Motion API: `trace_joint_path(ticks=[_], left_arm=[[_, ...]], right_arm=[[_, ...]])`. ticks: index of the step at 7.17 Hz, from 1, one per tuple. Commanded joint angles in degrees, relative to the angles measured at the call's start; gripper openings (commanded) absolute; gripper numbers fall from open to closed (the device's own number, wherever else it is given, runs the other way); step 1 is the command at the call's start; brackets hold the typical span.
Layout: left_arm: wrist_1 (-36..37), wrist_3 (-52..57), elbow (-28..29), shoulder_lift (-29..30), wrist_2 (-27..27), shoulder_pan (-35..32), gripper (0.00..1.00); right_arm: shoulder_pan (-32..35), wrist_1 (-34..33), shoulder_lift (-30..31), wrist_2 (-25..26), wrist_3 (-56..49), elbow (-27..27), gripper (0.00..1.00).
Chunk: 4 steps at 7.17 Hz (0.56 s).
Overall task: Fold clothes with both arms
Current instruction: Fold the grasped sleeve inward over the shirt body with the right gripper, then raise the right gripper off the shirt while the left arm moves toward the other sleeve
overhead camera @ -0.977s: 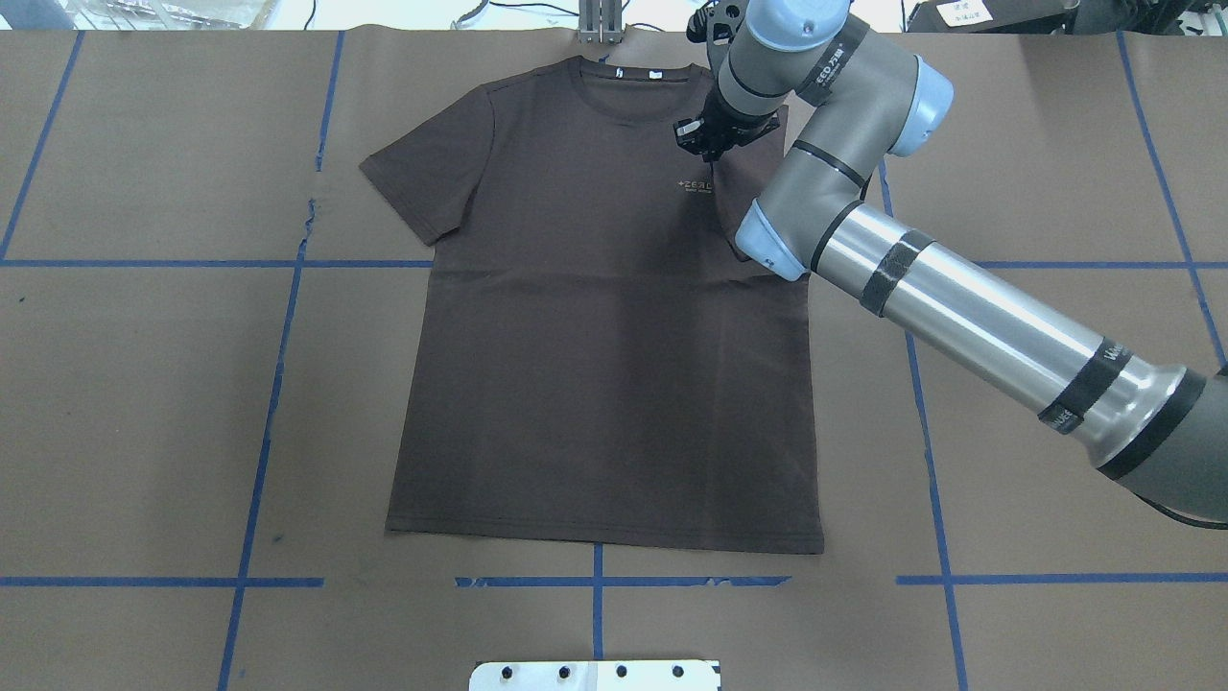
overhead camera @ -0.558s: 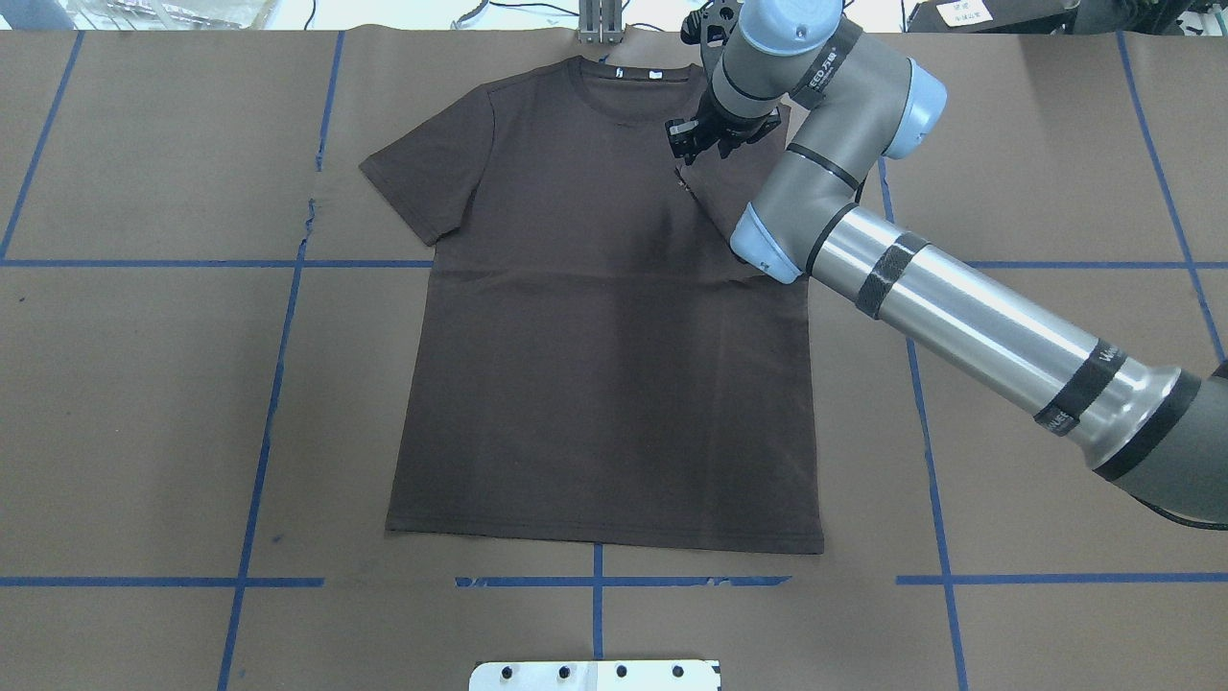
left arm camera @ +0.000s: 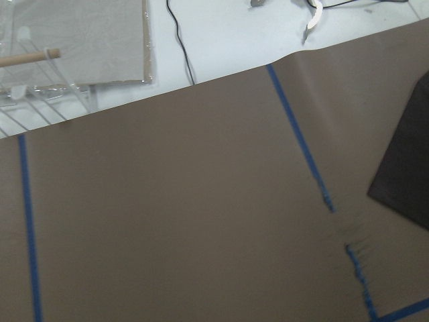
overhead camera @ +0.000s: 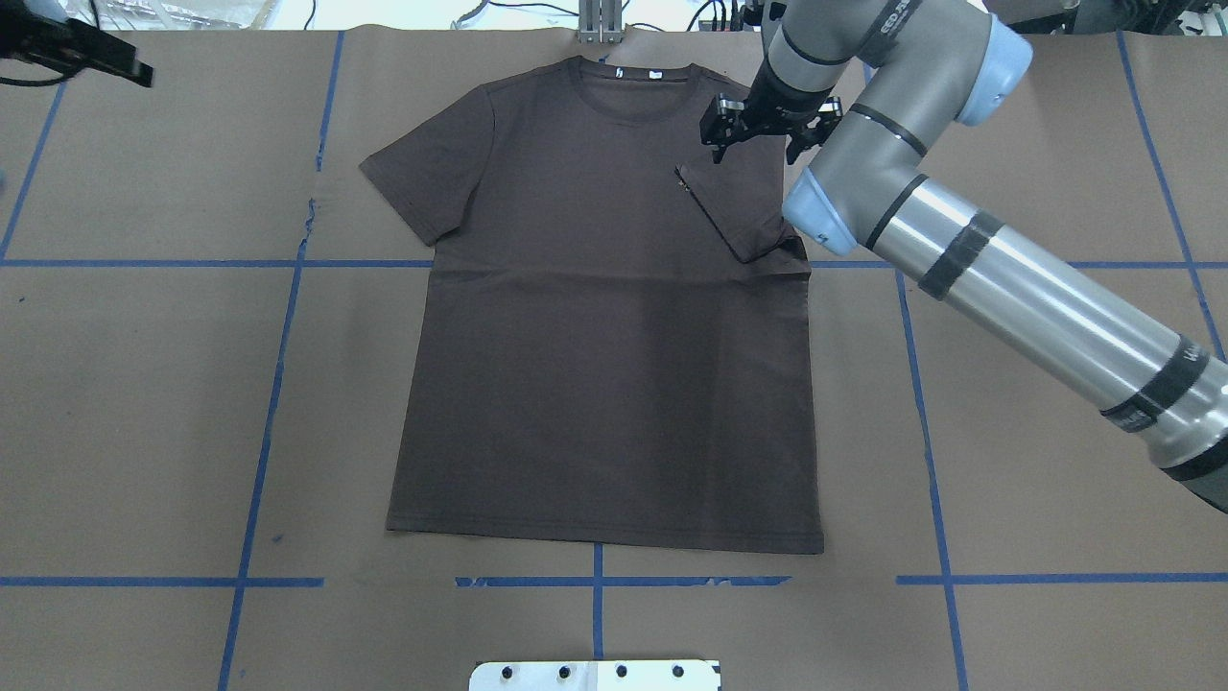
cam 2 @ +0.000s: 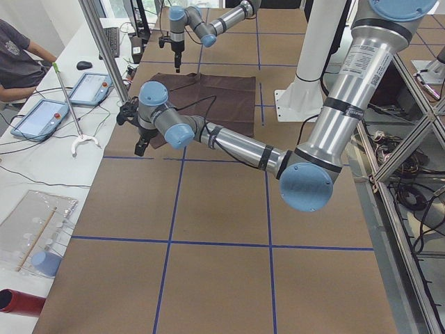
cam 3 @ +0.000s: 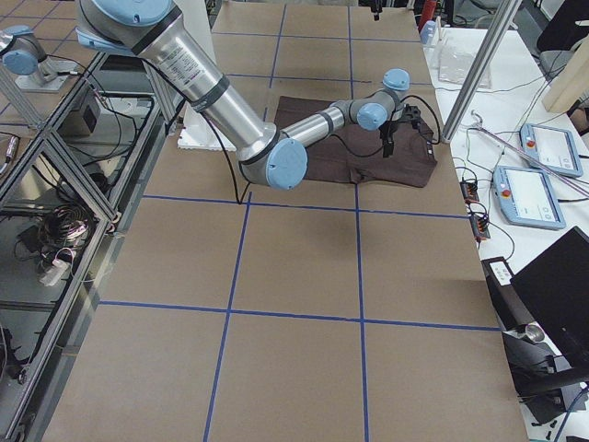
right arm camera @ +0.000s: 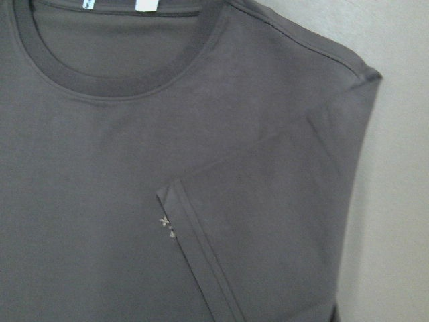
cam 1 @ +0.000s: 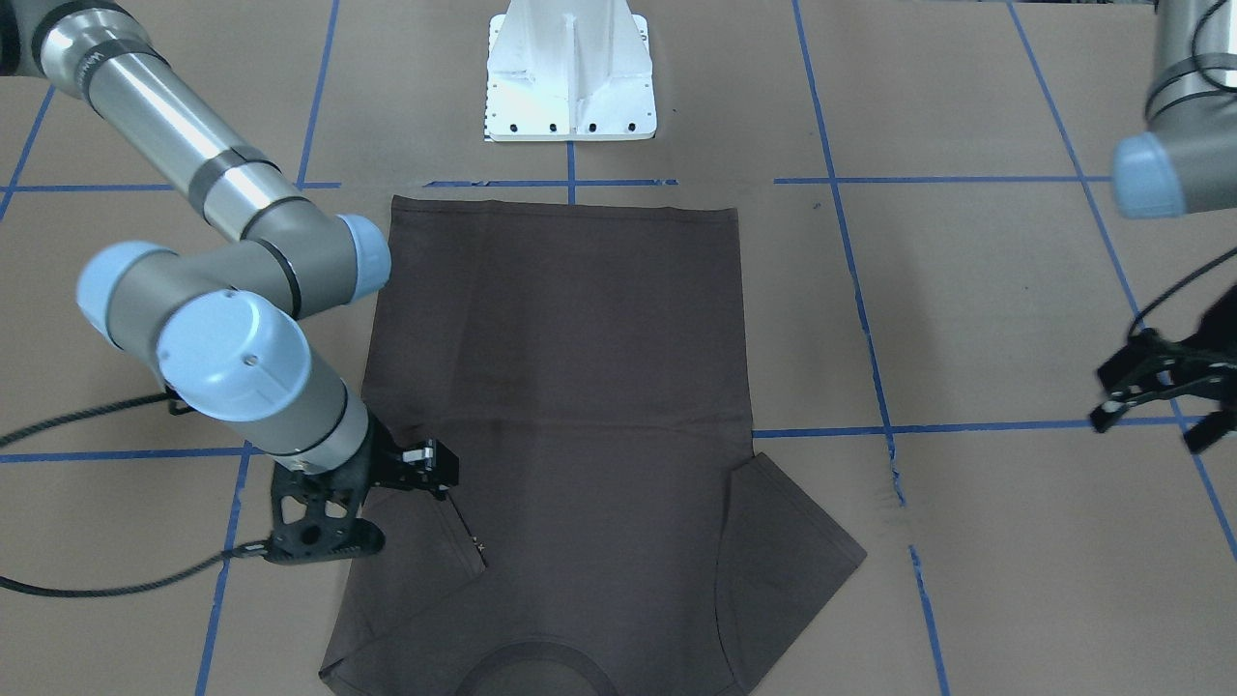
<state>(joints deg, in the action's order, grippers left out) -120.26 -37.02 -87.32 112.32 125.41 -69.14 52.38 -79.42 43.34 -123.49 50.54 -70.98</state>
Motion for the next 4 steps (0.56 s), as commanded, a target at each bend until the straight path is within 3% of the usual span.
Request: trace_joint_path(ticks=[1, 2, 4], left_arm=[[-3.1, -14.2, 2.7, 4.2, -12.4, 11.3, 1.0], [-3.5, -19.0, 6.6, 7.3, -19.9, 15.6, 1.0], [-16.5, -24.2, 20.4, 11.5, -25.5, 19.6, 1.0]], right_arm=[[2.9, -10.0, 6.2, -3.3, -0.3, -11.7, 1.0], [3.4, -10.0, 8.3, -4.5, -0.4, -13.6, 1.0], [3.8, -9.8, 8.8, -4.1, -1.0, -13.3, 1.0]])
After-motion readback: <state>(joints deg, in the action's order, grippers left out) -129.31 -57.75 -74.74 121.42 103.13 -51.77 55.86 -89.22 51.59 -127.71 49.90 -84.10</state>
